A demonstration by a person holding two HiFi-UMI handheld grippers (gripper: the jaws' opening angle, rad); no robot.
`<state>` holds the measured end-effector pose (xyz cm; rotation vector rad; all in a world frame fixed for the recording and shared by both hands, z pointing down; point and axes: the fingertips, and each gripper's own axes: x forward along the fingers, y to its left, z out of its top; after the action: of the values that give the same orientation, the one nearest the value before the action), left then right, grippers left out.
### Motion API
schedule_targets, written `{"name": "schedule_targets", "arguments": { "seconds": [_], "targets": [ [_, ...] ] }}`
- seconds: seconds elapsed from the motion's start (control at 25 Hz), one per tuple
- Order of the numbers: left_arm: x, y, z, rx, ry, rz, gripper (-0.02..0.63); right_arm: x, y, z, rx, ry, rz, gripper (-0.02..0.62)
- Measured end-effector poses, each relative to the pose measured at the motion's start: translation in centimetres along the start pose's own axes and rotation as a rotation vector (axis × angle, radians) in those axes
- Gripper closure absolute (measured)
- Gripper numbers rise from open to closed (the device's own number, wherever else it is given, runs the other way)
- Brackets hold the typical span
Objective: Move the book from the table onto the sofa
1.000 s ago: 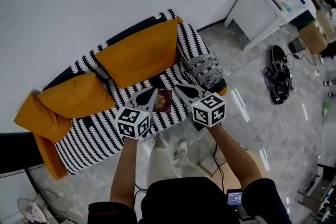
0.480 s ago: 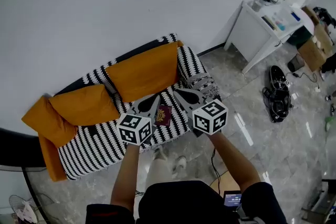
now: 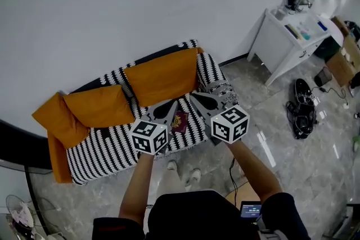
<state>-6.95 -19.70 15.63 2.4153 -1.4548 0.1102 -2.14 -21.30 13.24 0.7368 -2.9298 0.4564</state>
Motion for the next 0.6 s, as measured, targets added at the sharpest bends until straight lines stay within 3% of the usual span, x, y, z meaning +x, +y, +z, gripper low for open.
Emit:
{"name": "schedule_targets", "arguments": {
  "seconds": [0.6],
  "targets": [
    [-5.0,-1.9,2.4,0.054,-0.061,-0.001,0.589,-1.3,6.1,2.6,-0.038,-0.077,0.029,0.580]
  ]
}}
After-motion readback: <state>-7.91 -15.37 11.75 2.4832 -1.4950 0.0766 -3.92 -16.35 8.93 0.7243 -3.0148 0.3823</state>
